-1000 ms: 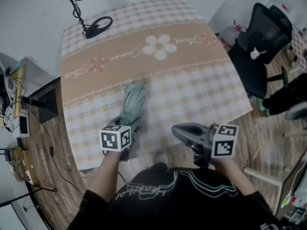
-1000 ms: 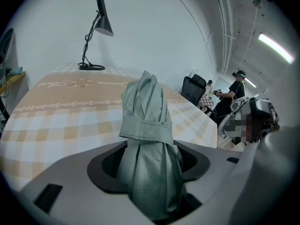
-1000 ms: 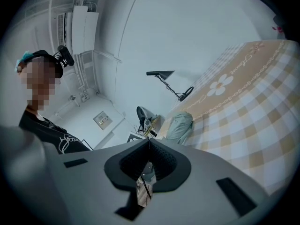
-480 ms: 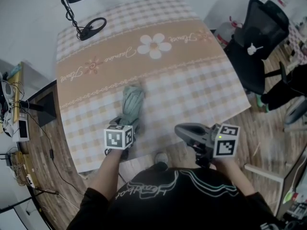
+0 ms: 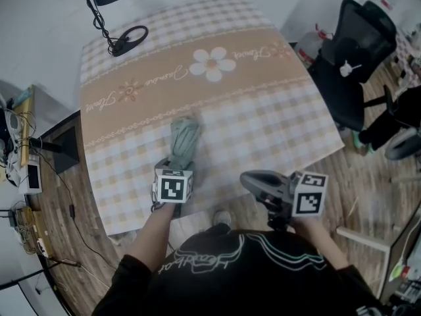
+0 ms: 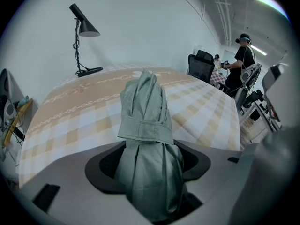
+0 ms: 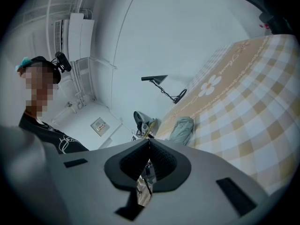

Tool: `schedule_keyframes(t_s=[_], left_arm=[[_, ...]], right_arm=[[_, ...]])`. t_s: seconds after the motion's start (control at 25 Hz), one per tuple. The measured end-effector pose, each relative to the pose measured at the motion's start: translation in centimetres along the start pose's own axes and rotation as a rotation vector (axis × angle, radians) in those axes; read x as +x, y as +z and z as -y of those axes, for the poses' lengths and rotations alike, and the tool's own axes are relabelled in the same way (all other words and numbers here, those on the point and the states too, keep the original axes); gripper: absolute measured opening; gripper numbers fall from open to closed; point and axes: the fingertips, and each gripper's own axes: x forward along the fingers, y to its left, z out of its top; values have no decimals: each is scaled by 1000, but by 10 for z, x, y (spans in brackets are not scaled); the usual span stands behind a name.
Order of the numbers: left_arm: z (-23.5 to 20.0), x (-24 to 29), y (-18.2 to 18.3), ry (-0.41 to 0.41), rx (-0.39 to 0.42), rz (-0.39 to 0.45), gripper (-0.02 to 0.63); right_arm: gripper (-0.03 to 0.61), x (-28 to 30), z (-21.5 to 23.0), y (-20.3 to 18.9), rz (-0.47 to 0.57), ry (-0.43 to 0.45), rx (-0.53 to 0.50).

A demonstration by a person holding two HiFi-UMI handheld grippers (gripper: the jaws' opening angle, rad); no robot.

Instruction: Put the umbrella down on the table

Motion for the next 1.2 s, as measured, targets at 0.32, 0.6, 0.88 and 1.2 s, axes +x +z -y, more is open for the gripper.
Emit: schedule_keyframes(t_s=[0.32, 0.6, 0.88, 1.2], left_arm=[[-3, -1, 1, 56, 13, 20, 309], [3, -34, 4, -5, -32, 130, 331], [19, -113, 6, -88, -202, 306, 328], [81, -220, 12, -306, -295, 529, 275]], right_arm=[[11, -4, -12, -7, 3, 31, -24], [11, -17, -25, -10, 30, 18, -42], [11, -33, -53, -19, 42, 45, -63], [11, -56, -96, -31, 34, 108, -128]])
